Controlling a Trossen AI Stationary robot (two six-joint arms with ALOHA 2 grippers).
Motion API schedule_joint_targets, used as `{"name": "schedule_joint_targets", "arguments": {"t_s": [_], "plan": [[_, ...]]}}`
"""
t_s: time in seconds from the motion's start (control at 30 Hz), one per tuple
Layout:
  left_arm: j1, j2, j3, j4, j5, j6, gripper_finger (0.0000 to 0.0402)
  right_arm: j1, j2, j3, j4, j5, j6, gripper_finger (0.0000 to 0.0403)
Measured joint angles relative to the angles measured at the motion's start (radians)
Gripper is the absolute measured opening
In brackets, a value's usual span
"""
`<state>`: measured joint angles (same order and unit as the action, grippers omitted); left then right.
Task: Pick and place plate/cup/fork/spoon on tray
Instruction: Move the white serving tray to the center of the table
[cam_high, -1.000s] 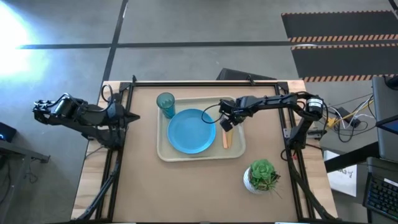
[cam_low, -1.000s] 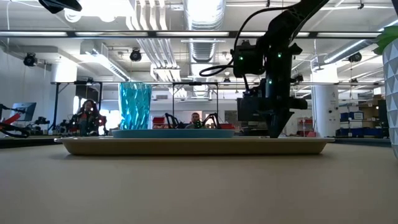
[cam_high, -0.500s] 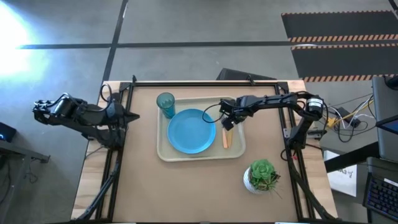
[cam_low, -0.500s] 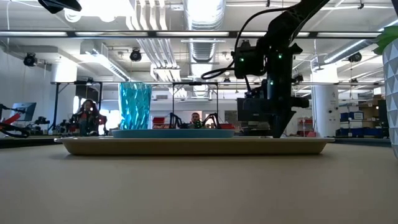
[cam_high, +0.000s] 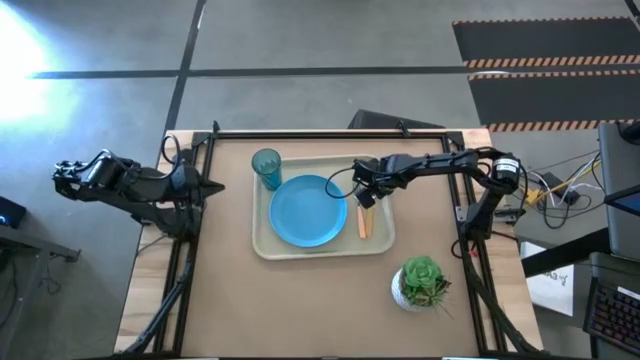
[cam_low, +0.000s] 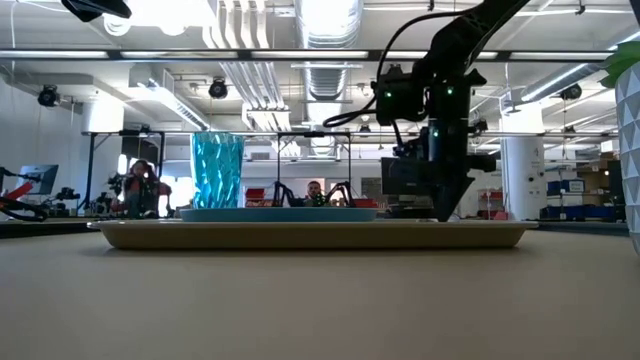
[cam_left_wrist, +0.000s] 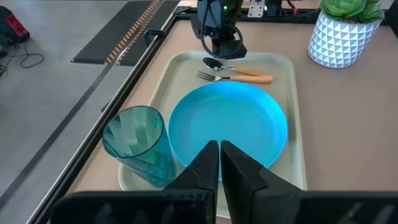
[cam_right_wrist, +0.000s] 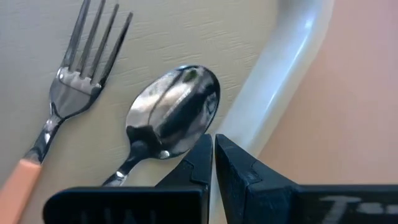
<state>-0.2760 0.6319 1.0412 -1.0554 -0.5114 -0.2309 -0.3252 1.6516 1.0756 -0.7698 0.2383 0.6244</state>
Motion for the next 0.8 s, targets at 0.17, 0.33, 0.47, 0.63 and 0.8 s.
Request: {"name": "schedule_joint_targets", "arguments": {"t_s": [0.17,0.33,0.47,0.63,0.8], "plan": [[0.000,0.000,0.006,0.001,0.000,0.001,0.0000,0.005,0.000,-0.002,0.054,0.025,0.011,0.0008],[0.000,-0.001,0.006,0.000,0.000,0.001,0.0000,0.005,0.001,-0.003,0.124,0.025,0.011,0.0008],[0.000,-0.001,0.006,0.000,0.000,0.001,0.0000,0.005,0.001,-0.003,0.149,0.025,0.011,0.0008],[0.000,-0.006,0.005,0.000,0.000,0.001,0.0000,0.004,0.001,-0.003,0.128,0.025,0.003,0.0008],[0.000,-0.007,0.005,0.000,0.000,0.001,0.0000,0.005,0.001,-0.030,0.123,0.026,0.010,0.0008]]}}
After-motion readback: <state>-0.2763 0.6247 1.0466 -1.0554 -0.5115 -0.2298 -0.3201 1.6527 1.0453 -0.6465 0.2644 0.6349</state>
